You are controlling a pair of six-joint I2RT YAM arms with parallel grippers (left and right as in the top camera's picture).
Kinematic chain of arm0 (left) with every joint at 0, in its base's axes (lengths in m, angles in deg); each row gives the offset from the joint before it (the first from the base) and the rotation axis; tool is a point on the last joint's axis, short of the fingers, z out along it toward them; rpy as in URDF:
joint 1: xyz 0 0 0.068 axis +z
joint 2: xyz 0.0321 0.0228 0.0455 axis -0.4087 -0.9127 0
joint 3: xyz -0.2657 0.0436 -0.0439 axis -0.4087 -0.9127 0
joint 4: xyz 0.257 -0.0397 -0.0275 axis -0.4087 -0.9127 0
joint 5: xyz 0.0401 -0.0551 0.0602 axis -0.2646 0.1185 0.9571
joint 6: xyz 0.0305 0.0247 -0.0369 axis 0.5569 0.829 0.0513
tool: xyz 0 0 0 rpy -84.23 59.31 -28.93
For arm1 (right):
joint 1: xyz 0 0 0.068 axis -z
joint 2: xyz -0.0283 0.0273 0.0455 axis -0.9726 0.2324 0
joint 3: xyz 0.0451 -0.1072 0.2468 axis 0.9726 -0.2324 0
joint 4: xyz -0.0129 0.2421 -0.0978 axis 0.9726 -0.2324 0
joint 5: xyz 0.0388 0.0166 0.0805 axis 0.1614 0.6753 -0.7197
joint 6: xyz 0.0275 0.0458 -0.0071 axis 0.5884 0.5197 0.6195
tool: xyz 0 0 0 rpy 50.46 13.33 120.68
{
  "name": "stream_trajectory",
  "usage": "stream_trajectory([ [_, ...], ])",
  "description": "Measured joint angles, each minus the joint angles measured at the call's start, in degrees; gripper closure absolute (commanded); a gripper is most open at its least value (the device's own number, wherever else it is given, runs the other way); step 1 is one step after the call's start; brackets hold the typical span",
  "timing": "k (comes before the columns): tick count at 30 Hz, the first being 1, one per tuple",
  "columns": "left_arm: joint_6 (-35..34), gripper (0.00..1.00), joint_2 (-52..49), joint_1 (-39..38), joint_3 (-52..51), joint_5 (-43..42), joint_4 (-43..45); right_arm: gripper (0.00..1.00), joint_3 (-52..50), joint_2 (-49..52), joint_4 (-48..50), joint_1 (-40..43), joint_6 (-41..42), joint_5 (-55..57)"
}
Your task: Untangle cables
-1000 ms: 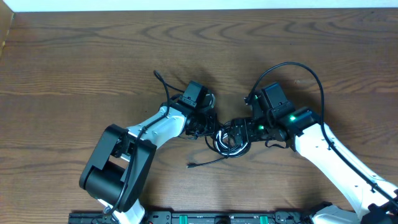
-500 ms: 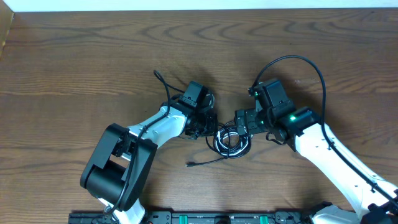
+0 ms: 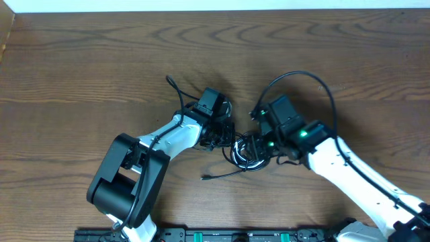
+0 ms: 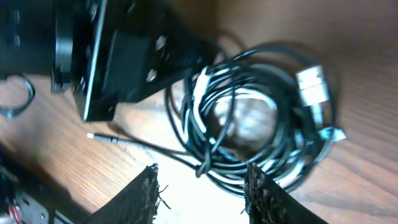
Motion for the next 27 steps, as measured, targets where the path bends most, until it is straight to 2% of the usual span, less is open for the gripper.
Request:
stream_trajectory([
  [10,0.0,0.92,0.0,0.0,0.0,0.1,-0.1,0.64,-0.2,9.0,1.0,-3.1,-0.5,1.1],
  [12,0.0,0.92,0.0,0.0,0.0,0.1,-0.1,0.67,-0.3,11.5,1.4,-3.9,-0.5,1.1],
  [20,-0.1,0.92,0.0,1.0,0.0,0.1,-0.8,0.99,0.2,16.3,4.9,-5.1,2.4,0.5],
  [27,0.0,0.92,0.0,0.7,0.0,0.0,-0.6,0.99,0.4,15.6,3.0,-4.0,2.0,-1.0],
])
